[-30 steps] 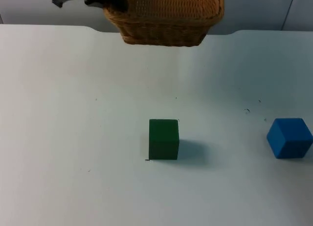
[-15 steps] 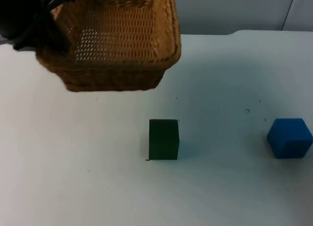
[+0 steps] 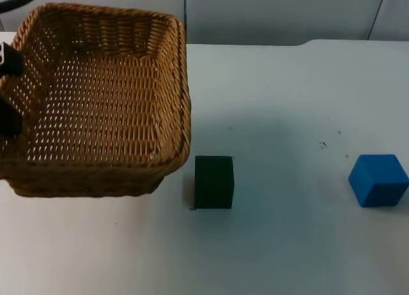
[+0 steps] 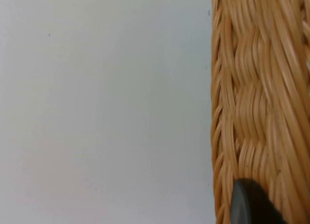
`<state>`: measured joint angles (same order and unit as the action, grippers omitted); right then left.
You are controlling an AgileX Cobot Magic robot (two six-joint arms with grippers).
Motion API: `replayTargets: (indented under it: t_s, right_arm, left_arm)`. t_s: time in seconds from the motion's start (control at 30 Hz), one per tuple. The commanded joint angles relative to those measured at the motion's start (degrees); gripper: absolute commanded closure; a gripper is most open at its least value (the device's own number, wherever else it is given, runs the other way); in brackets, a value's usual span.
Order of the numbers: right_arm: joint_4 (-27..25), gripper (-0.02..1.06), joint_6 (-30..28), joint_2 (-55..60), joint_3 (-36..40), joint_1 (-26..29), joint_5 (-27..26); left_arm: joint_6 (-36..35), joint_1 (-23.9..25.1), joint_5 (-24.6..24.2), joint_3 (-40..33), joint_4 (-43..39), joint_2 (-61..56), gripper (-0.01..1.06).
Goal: Pick up the basket with the left hand and place the blue cube into the basket with the right hand.
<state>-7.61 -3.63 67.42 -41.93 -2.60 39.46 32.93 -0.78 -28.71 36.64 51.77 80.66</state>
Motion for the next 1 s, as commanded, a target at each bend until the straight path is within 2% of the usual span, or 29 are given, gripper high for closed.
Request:
replayTargets:
  t_s: [0.0,0.2,0.3,0.4,0.63,0.97]
  right_arm:
    - [0.3,0.02,0.0,0.2,-0.4,-2.7,-0.2]
    - [1.8,0.02,5.3,0.5,-0.4,-7.1,-3.1]
    - [5.5,0.02,10.7,2.7,-0.4,-7.9,-3.9]
    - [6.0,0.02,11.2,5.1,-0.4,-7.9,-4.6]
    - [6.0,0.04,13.8,14.6,-0.7,-7.9,-11.5]
    - [6.0,0.04,14.3,24.3,-6.4,-7.9,-11.9]
  left_arm:
    - [0.6,0.1,0.5,-1.3,1.6,-1.4,1.05]
    - [1.0,0.1,0.4,-2.2,1.9,-1.6,1.05]
    - [1.0,0.1,0.5,-2.2,2.0,-1.6,1.05]
    - [1.0,0.1,0.5,-2.2,2.0,-1.6,1.05]
    - [1.0,0.1,0.5,-2.2,2.1,-1.6,1.05]
    - [1.0,0.1,0.5,-2.2,2.1,-1.6,1.05]
